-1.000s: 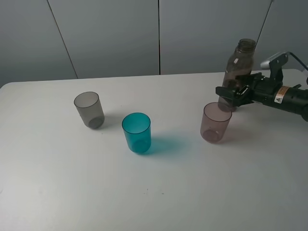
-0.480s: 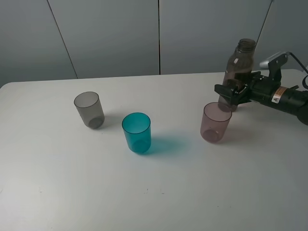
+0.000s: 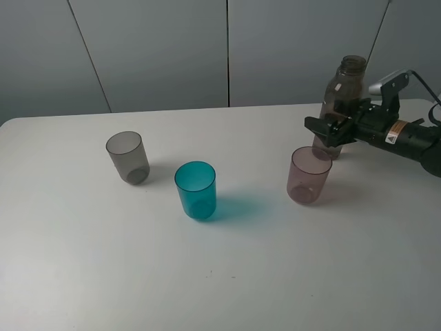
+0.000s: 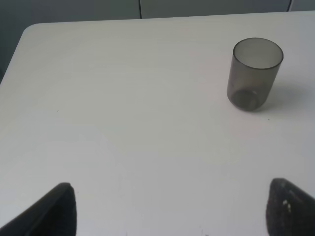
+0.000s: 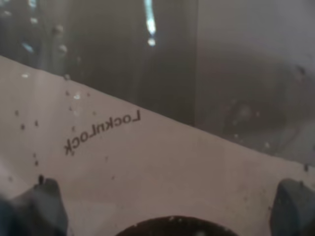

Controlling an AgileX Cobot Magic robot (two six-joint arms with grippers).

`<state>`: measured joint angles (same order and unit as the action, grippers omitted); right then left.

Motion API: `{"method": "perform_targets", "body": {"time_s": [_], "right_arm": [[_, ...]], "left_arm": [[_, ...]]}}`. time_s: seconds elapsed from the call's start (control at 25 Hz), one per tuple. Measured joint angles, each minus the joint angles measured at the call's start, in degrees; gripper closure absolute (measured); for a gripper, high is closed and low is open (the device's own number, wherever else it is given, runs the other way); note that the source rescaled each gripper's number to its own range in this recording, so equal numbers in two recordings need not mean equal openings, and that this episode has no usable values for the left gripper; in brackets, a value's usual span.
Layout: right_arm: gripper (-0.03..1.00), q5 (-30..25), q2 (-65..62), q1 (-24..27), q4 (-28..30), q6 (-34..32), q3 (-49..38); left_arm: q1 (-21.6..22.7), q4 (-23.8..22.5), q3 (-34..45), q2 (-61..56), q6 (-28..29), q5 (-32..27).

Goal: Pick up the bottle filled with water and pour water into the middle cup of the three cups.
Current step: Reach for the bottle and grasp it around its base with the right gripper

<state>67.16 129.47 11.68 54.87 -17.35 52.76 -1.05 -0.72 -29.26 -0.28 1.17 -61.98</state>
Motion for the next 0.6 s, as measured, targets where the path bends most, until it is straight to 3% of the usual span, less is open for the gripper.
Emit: {"method": "perform_targets", "body": {"time_s": [0.32, 0.36, 0.4, 0.48, 0.52, 0.6], "right_arm": [[-0.03, -0.09, 0.09, -0.1, -0.11, 0.0, 0.23], [0.04, -0.09, 0.09, -0.1, -0.11, 0.0, 0.23], [0.18, -0.09, 0.09, -0.1, -0.11, 0.0, 0.23], [0.66, -0.09, 0.09, -0.1, -0.11, 0.12, 0.23], [0.97, -0.23, 0.09, -0.1, -0.22, 0.24, 0.23], [0.93, -0.23, 0.09, -0.13, -0.13, 0.35, 0.23]], "left_arm": [[0.0, 0.0, 0.0, 0.0, 0.0, 0.0], [0.0, 0.0, 0.0, 0.0, 0.0, 0.0], [0.0, 0.0, 0.0, 0.0, 0.0, 0.0], [0.0, 0.0, 0.0, 0.0, 0.0, 0.0], [0.0, 0.0, 0.0, 0.0, 0.0, 0.0], [0.0, 0.0, 0.0, 0.0, 0.0, 0.0]]}}
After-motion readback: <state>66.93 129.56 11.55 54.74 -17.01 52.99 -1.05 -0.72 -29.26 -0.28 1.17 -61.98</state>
